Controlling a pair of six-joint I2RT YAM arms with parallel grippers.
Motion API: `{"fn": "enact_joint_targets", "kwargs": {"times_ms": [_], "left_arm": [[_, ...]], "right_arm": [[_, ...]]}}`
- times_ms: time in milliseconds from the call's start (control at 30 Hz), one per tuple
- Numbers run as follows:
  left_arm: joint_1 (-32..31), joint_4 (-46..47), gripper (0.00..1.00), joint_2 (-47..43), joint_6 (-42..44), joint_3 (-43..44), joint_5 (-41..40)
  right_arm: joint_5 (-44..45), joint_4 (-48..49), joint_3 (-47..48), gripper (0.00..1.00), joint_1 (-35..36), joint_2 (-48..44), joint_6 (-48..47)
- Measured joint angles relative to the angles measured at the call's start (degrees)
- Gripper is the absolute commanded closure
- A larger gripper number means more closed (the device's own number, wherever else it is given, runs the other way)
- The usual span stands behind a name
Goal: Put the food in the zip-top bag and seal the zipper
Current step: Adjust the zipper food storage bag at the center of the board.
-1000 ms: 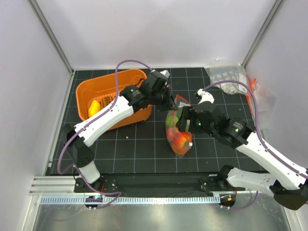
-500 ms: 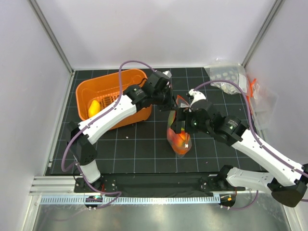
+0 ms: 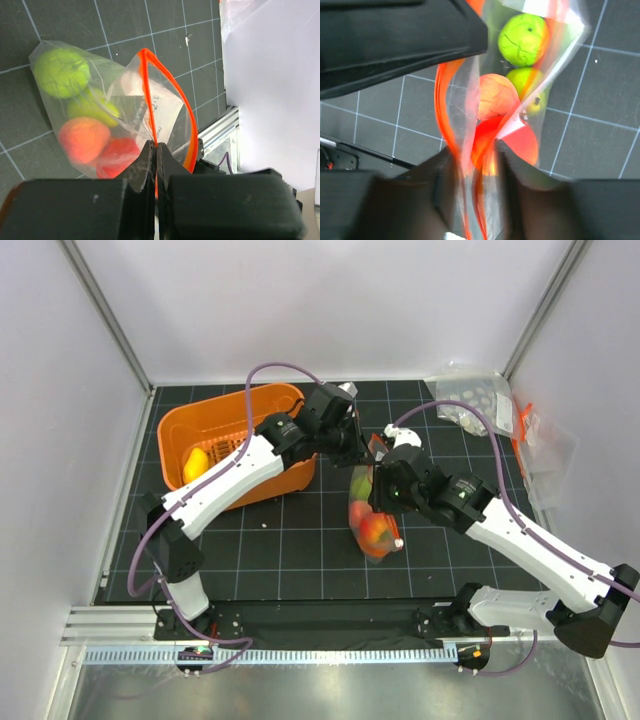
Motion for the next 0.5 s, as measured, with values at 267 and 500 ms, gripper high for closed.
{"fn": "enact_joint_targets", "kwargs": {"times_ms": [267,500], "left_arm": [[0.1,0.2,0.48,0.0,0.5,0.1,-0.2],[1.3,0.7,0.02,-4.0,2.1,-1.7,-1.9]], "right_arm": [[1.9,-0.8,0.0,0.99,0.0,0.1,1.9],[3.1,-1.9,1.9,0.99,0.0,1.4,4.7]]}}
